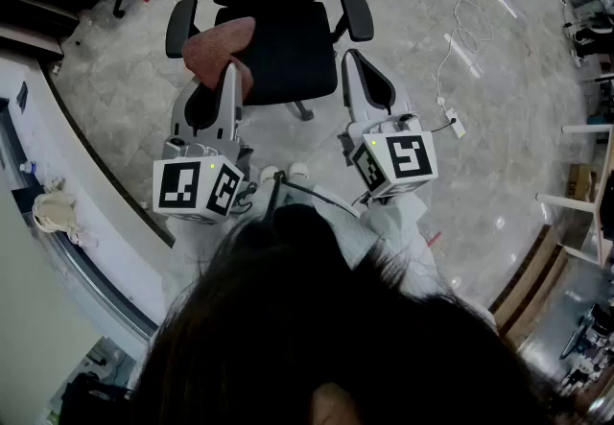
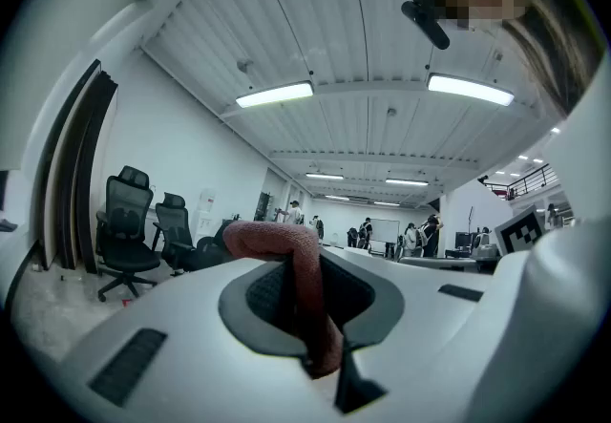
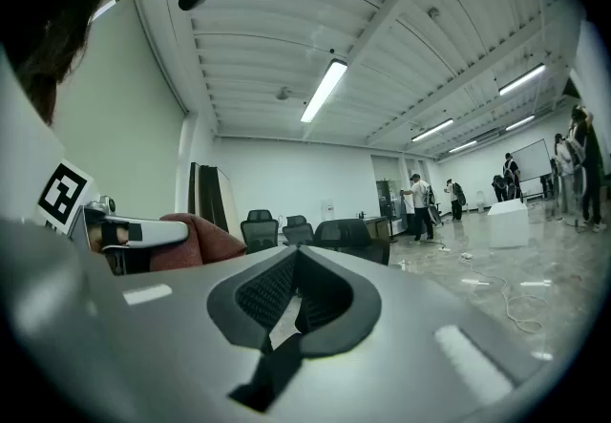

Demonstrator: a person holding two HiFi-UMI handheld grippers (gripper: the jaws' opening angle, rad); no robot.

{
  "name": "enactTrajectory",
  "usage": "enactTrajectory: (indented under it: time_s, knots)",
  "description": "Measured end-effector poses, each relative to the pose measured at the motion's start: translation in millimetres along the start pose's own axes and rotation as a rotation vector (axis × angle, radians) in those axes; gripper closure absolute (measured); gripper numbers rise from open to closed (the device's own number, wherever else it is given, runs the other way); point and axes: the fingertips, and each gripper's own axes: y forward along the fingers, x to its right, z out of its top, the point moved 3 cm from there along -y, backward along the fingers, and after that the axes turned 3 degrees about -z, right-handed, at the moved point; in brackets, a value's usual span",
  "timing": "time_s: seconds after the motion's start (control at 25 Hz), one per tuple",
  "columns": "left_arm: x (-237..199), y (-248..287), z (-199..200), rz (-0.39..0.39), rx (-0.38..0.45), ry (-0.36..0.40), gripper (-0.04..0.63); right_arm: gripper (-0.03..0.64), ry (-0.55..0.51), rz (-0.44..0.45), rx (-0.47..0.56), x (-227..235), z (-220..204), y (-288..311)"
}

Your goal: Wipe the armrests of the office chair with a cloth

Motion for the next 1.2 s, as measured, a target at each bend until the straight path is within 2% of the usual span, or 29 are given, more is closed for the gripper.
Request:
enactTrajectory:
  time_s: [0.32,0.64,0.76,0.92,1.2]
  knots:
    - [2.2,0.2,-1.8,0.002,-0.003,0.002,0.557,0.617,-0.002,0.027,0.001,1.7,-4.9,-0.8]
    - [-5.0,-5.0,-4.8,0.039,0.0,-0.005,0.557,0.615,0.004,0.062,-0.009,-2.3,-10.1,5.8]
    - [-14.5,-12.1,-7.0,0.08,-0.002,-0.014,0.557,0.615,0.001,0.101,-0.022,-6.5,-17.1,11.9]
    - [-37.4,-22.0,-10.3,0.178,0.001,-0.019,0.557,0.615,0.019,0.185,-0.068,-15.3,-30.5,34.9]
    - [-113.4,-31.2,-7.3,0.294,0.011,-0.04,0.557,0.615,0.0,0.277,-0.131,-57.7,-58.2,93.2]
